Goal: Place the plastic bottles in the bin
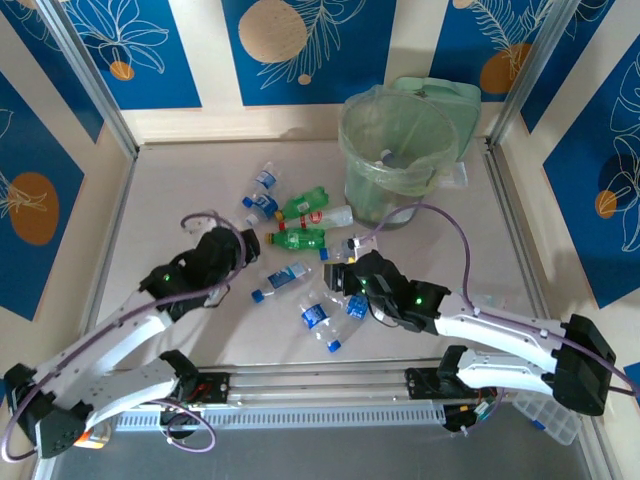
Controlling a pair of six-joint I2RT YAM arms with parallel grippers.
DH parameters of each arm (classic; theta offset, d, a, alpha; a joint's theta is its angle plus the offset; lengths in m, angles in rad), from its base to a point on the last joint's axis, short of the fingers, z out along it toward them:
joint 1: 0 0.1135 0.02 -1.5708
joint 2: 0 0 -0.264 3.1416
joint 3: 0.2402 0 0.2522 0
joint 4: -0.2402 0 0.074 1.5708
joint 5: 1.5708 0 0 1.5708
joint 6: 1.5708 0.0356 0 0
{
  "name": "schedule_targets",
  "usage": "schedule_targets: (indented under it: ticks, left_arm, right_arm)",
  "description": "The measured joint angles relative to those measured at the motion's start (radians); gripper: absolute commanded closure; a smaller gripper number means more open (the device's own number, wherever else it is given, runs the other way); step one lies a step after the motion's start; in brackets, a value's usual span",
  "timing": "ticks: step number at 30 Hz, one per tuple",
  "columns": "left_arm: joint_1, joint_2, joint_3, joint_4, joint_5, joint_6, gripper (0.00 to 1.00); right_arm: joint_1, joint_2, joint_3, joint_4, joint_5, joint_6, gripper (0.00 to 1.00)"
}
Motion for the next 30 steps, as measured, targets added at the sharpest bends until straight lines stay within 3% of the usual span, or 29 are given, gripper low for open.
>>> schedule_targets:
  ticks: [5, 8, 17, 30]
  left_arm:
    - [0.179, 0.237, 0.095, -0.012, 0.142, -0.028, 0.01]
    - [0.236, 0.384, 0.143, -0.002, 0.201, -0.028, 0.01]
    - [0.274, 0.711, 0.301, 0.004, 0.285, -0.031, 0.01]
    - [0.35, 0.874, 0.332, 0.048, 0.352, -0.064, 0.19]
  right_arm:
    - [0.005, -0.088, -0.037, 0.043, 0.037, 0.0, 0.38]
    - [0.005, -0.118, -0.042, 0.053, 0.041, 0.0, 0.38]
    - [0.005, -0.109, -0.042, 0.063, 0.031, -0.008, 0.38]
    - [0.005, -0.078, -0.042, 0.062, 0.025, -0.008, 0.38]
